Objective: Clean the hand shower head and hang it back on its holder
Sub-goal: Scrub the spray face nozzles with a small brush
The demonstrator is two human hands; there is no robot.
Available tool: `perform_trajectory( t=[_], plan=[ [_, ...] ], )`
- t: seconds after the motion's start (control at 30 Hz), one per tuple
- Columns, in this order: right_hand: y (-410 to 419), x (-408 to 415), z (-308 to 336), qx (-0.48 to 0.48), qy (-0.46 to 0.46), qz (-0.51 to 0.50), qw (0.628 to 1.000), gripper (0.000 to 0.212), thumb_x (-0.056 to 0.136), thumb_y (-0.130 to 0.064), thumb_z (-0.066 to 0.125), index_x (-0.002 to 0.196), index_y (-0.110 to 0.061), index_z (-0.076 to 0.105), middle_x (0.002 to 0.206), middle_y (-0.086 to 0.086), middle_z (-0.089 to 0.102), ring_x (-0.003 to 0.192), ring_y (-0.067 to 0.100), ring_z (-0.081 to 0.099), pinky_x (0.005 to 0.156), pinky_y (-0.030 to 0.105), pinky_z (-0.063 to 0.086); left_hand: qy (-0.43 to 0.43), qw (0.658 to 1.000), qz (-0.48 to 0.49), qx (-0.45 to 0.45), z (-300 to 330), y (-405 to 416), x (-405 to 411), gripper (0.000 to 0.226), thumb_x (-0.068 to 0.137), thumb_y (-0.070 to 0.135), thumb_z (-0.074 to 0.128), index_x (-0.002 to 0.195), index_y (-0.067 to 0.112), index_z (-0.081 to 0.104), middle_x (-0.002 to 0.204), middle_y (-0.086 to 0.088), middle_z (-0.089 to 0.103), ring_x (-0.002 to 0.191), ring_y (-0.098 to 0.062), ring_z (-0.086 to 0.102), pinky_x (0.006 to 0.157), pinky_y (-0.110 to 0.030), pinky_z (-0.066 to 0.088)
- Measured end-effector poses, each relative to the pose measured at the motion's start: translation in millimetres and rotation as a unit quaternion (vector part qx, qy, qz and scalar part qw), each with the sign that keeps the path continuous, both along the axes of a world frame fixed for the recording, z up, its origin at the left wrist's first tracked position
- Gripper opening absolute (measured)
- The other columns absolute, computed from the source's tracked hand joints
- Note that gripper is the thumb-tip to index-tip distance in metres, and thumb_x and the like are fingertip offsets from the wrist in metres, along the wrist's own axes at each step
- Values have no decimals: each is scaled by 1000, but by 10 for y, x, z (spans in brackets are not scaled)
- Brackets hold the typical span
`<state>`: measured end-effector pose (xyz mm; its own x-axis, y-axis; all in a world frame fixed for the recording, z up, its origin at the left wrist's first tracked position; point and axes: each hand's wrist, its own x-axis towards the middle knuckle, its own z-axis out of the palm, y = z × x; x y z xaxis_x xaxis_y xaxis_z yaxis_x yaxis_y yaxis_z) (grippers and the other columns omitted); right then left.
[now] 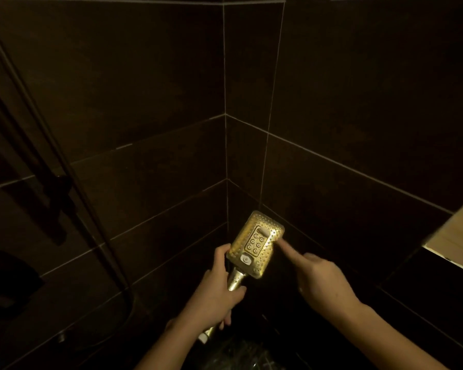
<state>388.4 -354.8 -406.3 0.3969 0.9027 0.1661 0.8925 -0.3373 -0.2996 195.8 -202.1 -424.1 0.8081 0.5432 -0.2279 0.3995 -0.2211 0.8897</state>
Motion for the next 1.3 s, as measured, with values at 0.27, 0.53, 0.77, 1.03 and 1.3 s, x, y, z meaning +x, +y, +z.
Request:
perform_trajectory(
  t=[0.27, 0.53, 0.77, 1.03, 1.3],
  plan=[
    [-71, 232, 84, -29, -31, 6, 999, 87, 97, -21, 44, 139, -58, -23, 94, -6, 56, 68, 6, 55, 64, 21, 51, -8, 1000, 3, -6, 11, -94, 72, 82, 96, 11, 65, 138, 58, 12, 115, -2, 64, 48, -16, 64, 43, -27, 50],
    [-120, 331, 105, -51, -40, -5, 998, 74, 100, -20, 36, 149, -51, -9, 88, -7, 51, 61, 6, 53, 58, 21, 51, 42, 999, -8, 30, -20, -148, 140, 87, 98, 18, 65, 139, 64, 4, 123, -5, 52, 49, -15, 65, 45, -23, 51],
    [-161, 375, 100, -57, -59, 8, 997, 73, 102, -20, 34, 143, -52, -17, 94, -6, 52, 60, 8, 54, 54, 22, 50, 46, 998, -23, 47, -7, -180, 225, 87, 98, 18, 65, 136, 67, 4, 122, -4, 51, 49, -14, 64, 46, -23, 52],
    [-126, 305, 38, -38, -57, -27, 997, 73, 99, -23, 36, 147, -51, -13, 93, -7, 51, 62, 7, 54, 56, 20, 48, 61, 996, -6, 59, -30, -189, 233, 88, 98, 19, 65, 142, 61, 2, 124, -6, 47, 53, -15, 64, 45, -19, 50],
    [-245, 248, -74, -37, -48, -68, 996, 76, 99, -18, 37, 147, -49, -12, 82, -8, 50, 56, 5, 48, 53, 21, 48, 42, 999, -10, 32, -82, -233, 232, 83, 99, 18, 63, 145, 54, 4, 123, -7, 54, 48, -15, 65, 42, -21, 50]
  ],
)
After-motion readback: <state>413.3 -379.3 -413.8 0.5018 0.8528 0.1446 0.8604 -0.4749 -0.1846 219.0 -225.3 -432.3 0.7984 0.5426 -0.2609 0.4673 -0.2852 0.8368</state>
